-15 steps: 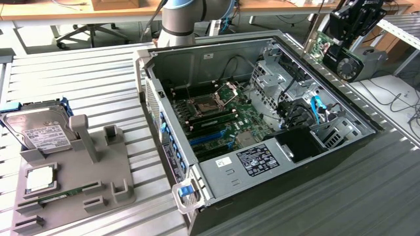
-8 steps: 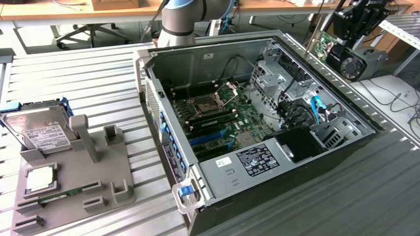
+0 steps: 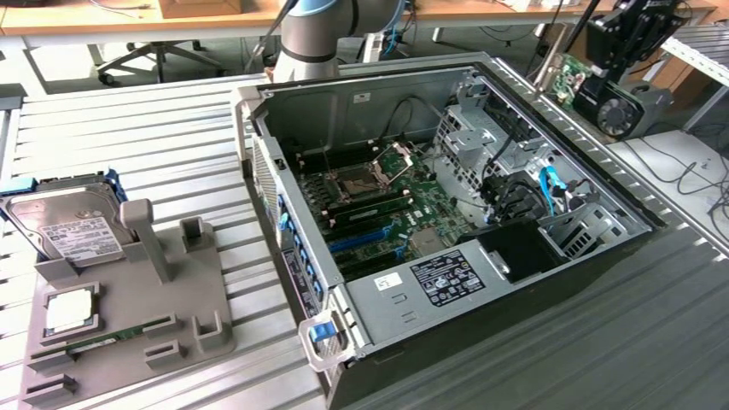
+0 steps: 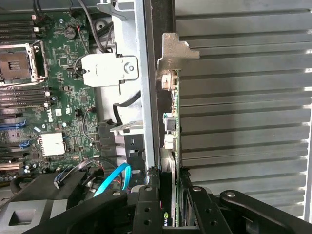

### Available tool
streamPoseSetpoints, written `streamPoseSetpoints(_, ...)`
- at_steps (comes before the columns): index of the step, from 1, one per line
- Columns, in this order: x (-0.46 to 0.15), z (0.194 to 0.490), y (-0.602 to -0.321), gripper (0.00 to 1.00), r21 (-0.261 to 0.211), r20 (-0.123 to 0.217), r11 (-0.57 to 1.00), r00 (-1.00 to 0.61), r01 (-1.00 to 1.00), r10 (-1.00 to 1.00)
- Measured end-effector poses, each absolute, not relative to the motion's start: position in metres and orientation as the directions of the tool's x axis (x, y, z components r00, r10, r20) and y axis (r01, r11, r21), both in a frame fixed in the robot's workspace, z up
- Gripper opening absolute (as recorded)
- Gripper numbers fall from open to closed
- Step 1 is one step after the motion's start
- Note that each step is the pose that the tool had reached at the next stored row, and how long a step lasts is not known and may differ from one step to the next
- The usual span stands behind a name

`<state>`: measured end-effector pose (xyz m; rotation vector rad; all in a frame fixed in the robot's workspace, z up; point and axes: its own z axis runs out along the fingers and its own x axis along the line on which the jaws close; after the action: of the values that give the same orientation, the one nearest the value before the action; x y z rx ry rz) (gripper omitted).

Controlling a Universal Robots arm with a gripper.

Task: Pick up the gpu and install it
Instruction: 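Pick up the gpu and move the gpu toward the slot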

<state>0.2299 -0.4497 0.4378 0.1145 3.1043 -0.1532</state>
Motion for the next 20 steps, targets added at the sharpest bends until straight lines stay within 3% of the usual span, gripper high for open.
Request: streamPoseSetpoints(20, 0.242, 0.437, -0.448, 0.26, -0.103, -0.035, 0.992, -0.997, 0.075, 0.072)
